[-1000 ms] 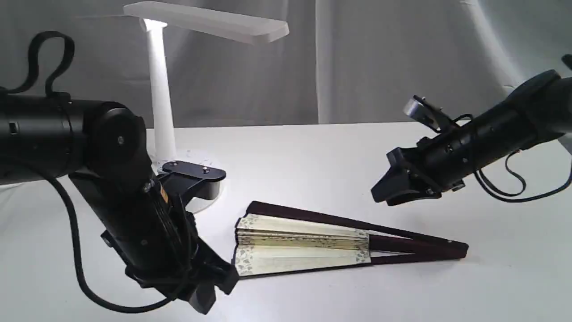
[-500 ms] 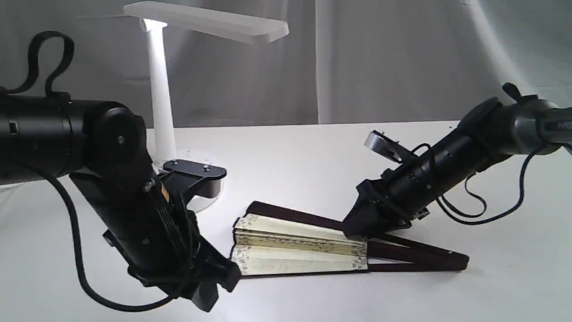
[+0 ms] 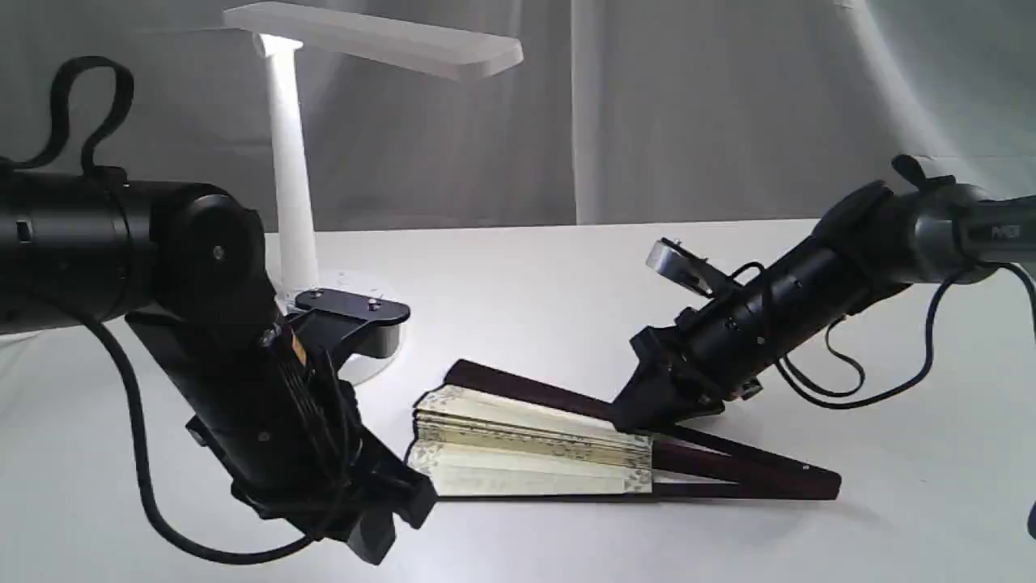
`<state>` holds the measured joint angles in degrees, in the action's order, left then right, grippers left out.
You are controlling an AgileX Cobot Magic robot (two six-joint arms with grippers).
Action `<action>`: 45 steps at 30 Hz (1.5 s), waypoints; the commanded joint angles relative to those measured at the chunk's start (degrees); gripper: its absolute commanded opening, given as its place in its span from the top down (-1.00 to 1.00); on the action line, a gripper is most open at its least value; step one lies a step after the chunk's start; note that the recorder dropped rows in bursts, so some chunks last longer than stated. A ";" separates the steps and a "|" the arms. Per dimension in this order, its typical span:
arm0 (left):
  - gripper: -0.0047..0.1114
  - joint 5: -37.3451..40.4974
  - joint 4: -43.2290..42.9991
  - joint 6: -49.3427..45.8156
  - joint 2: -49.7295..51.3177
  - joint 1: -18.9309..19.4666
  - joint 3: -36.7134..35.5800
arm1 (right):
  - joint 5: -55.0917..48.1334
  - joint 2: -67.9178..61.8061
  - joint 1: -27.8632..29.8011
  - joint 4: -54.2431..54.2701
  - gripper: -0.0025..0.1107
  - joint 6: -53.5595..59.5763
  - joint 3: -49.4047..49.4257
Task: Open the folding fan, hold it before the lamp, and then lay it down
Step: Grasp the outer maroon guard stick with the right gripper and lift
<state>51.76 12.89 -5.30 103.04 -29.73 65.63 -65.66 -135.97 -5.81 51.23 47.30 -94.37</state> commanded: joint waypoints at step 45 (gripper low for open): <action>0.17 -4.45 0.29 0.32 -0.87 0.16 -0.16 | -4.31 14.96 5.34 9.87 0.96 -16.61 4.58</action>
<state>48.13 12.89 -5.30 103.04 -29.73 65.63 -69.88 -122.55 -0.68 58.64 30.64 -90.90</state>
